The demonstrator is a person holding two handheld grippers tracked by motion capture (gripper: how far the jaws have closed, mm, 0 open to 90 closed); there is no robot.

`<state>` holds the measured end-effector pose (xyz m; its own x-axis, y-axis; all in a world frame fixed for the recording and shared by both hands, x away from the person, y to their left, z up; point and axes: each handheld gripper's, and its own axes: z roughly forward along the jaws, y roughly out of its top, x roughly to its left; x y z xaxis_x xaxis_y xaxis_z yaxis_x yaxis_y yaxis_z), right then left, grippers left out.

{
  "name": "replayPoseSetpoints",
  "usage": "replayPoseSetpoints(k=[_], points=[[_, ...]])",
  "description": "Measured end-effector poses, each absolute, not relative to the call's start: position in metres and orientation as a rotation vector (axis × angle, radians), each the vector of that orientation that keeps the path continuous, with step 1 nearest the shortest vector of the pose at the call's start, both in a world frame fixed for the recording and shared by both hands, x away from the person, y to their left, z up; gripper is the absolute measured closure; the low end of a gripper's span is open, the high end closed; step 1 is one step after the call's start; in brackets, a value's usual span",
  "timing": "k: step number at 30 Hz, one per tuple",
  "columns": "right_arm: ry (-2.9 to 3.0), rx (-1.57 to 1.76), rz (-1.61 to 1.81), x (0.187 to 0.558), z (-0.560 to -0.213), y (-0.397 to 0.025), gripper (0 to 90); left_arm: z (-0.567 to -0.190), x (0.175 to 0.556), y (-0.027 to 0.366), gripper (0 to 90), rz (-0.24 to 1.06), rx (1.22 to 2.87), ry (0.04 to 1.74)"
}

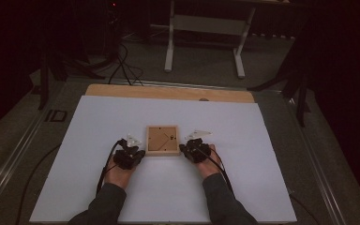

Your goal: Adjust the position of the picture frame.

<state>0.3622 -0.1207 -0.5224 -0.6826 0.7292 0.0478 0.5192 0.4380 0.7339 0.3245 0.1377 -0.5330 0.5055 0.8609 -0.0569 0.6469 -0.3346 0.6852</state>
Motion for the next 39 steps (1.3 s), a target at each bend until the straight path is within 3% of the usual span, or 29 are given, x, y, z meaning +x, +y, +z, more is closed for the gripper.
replayPoseSetpoints(k=[33, 39], points=[[2.407, 1.083, 1.104, 0.358, -0.523, -0.135, 90.0, -0.536, 0.327, 0.127, 89.8, 0.448, 2.087, 1.190], [2.371, 1.034, 1.077, 0.351, -0.523, -0.134, 89.8, -0.535, 0.327, 0.128, 86.0, 0.468, 2.105, 1.179]])
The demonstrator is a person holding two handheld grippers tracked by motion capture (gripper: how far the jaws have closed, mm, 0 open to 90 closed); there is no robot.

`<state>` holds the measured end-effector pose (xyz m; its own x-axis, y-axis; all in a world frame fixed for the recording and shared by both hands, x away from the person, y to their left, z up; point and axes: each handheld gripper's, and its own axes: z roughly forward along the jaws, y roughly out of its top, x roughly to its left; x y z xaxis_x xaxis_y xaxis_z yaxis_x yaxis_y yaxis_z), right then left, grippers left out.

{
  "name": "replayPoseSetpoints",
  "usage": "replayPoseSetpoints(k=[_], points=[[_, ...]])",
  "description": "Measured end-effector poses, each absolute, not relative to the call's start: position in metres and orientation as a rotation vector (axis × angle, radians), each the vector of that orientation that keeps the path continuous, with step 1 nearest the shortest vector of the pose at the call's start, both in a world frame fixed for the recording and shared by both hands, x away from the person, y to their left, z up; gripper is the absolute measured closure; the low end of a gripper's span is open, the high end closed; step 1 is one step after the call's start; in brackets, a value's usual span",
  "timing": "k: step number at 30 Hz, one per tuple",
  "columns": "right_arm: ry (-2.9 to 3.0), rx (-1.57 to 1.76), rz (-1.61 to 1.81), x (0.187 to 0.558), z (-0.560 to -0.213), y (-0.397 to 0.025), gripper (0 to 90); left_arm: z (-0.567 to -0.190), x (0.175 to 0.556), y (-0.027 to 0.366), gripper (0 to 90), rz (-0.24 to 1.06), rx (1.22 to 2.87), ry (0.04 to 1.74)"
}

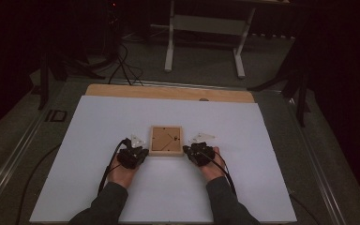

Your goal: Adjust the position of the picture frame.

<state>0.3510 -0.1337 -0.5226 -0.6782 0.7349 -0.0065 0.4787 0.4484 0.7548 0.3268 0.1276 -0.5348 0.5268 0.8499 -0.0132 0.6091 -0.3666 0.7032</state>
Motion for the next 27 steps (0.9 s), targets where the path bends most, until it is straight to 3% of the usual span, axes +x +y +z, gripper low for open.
replayPoseSetpoints(k=[12, 27], points=[[2.287, 1.050, 1.133, 0.340, -0.513, -0.149, 88.4, -0.529, 0.325, 0.137, 71.4, 0.464, 2.064, 1.200], [2.295, 0.990, 1.126, 0.336, -0.513, -0.144, 88.8, -0.521, 0.319, 0.136, 64.5, 0.474, 2.036, 1.162]])
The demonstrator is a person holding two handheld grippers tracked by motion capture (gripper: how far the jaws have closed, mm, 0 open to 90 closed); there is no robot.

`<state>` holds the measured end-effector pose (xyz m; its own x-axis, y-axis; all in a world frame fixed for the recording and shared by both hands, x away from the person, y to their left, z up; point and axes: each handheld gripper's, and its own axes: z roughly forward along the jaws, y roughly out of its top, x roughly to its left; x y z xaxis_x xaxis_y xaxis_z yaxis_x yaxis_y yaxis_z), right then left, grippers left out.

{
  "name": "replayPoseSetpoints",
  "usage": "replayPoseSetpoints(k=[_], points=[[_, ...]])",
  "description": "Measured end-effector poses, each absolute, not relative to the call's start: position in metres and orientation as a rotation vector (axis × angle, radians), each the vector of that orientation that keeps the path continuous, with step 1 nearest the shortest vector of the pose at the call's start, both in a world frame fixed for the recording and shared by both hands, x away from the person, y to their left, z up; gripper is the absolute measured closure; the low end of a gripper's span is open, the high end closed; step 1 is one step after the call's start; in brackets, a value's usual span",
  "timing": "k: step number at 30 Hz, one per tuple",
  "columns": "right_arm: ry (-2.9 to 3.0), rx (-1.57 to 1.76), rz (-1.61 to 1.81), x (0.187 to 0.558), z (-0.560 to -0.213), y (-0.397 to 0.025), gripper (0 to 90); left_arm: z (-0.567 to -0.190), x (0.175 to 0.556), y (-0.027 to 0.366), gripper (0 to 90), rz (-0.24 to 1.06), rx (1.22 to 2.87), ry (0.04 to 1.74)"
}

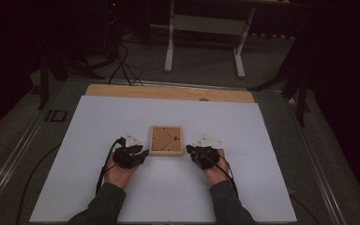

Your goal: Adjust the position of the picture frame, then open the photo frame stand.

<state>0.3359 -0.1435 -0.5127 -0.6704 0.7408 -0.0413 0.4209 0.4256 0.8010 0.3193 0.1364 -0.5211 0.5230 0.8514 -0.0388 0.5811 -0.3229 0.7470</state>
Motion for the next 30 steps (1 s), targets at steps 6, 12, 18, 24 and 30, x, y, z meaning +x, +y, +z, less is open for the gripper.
replayPoseSetpoints(k=[6, 12, 18, 24, 30], points=[[2.307, 0.980, 1.130, 0.335, -0.514, -0.139, 88.8, -0.515, 0.316, 0.134, 62.8, 0.471, 2.023, 1.124], [2.316, 0.968, 1.141, 0.334, -0.516, -0.136, 89.6, -0.510, 0.313, 0.131, 61.5, 0.466, 2.012, 1.096], [2.325, 0.966, 1.144, 0.336, -0.517, -0.136, 89.8, -0.507, 0.313, 0.126, 61.2, 0.439, 2.028, 1.070], [2.326, 0.972, 1.165, 0.335, -0.516, -0.134, 89.9, -0.503, 0.317, 0.122, 59.6, 0.419, 2.051, 1.057], [2.326, 0.966, 1.173, 0.336, -0.517, -0.128, 89.8, -0.502, 0.322, 0.120, 59.6, 0.412, 2.084, 1.053]])
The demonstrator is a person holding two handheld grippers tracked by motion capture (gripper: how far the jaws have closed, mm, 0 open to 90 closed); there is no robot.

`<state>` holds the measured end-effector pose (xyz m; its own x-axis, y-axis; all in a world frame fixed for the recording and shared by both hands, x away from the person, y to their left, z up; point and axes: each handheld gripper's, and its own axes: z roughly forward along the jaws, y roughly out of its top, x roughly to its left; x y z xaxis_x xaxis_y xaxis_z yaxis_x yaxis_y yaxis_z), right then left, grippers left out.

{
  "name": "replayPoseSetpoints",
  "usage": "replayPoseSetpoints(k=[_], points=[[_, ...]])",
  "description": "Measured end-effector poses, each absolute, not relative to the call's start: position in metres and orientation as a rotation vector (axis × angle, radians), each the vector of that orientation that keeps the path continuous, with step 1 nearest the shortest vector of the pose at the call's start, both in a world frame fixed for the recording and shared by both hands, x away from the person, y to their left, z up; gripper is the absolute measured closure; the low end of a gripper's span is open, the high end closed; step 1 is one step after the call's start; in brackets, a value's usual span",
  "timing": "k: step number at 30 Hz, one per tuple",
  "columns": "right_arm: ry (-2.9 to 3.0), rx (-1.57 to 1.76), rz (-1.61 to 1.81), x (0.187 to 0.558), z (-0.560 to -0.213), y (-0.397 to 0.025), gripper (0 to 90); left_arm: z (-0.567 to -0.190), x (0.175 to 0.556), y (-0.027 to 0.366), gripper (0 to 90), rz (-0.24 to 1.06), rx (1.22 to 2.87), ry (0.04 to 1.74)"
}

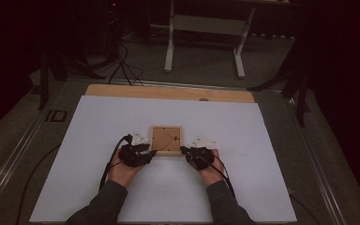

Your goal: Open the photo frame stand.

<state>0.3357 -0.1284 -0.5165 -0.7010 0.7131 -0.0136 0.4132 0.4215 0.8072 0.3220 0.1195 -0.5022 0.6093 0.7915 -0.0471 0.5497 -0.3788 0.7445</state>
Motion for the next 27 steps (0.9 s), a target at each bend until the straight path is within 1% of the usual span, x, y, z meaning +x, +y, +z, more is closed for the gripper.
replayPoseSetpoints(k=[5, 9, 20, 27], points=[[2.331, 0.963, 1.164, 0.336, -0.518, -0.125, 89.8, -0.494, 0.327, 0.117, 59.6, 0.395, 2.114, 1.052], [2.331, 0.964, 1.162, 0.336, -0.518, -0.125, 89.8, -0.489, 0.331, 0.113, 54.2, 0.386, 2.132, 1.044], [2.328, 0.970, 1.171, 0.337, -0.519, -0.126, 89.8, -0.487, 0.341, 0.105, 48.5, 0.365, 2.165, 1.064], [2.323, 0.976, 1.180, 0.336, -0.520, -0.126, 89.8, -0.487, 0.344, 0.103, 47.8, 0.358, 2.183, 1.064]])
